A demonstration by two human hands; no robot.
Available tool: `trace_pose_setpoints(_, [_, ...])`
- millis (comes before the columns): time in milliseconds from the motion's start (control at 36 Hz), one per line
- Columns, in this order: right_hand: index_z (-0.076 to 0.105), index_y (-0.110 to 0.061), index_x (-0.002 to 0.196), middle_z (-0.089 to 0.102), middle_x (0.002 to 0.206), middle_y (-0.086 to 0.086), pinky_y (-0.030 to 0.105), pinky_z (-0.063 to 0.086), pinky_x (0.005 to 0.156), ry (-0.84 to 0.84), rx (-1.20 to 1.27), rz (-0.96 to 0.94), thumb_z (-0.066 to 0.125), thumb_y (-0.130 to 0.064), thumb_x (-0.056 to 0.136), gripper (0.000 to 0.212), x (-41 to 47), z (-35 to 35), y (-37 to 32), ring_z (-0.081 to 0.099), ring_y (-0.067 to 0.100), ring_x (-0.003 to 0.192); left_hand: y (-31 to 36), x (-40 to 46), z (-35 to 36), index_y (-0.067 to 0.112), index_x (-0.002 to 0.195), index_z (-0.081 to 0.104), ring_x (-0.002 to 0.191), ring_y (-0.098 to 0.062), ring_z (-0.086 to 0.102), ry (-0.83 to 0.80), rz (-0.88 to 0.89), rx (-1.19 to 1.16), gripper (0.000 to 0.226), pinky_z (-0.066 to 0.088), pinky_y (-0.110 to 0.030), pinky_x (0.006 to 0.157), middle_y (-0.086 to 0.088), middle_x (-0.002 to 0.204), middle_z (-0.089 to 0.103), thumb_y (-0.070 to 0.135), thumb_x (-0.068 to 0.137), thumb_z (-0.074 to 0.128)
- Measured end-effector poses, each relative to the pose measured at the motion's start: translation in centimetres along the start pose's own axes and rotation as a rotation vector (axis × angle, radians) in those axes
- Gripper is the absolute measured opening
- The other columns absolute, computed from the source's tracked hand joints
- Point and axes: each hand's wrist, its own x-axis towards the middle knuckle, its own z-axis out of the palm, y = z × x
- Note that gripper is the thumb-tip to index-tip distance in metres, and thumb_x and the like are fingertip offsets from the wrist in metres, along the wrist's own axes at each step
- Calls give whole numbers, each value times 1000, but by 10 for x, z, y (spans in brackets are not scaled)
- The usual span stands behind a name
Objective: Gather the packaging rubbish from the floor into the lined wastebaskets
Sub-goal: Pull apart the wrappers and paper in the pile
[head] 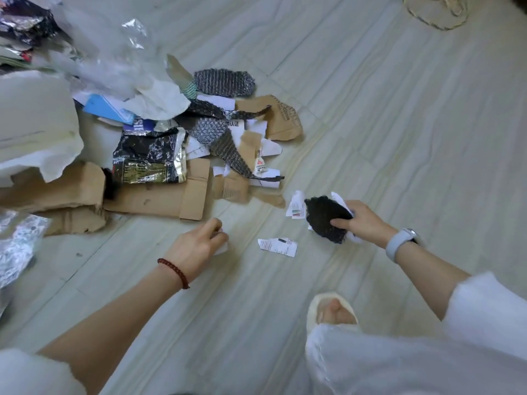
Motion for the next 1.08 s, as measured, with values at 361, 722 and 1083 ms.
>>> trace_pose_setpoints(361, [59,-19,110,58,122,0,38,35,78,175,-451,-525,65,-6,69,43,21,68,38,49,35,104,49,16,20,13,59,53,68,-23,48,66,-114,-77,39,45,-27,52,-4,77,53,46,78,48])
trace_pose_setpoints(722, [9,-21,148,51,121,2,36,36,93,-59,-387,-611,59,-13,81,83,40,29,27,40,25,112,69,67,72,15,81,65,81,-23,38,64,27,63,40,49,-31,54,-9,81,59,32,52,87])
trace_pose_setpoints(1083, [56,-22,95,56,115,12,30,32,65,44,-692,-885,74,-18,57,42,55,52,9,58,33,84,34,25,42,22,68,36,73,-16,43,127,-169,-205,16,47,-33,49,0,80,50,22,81,46])
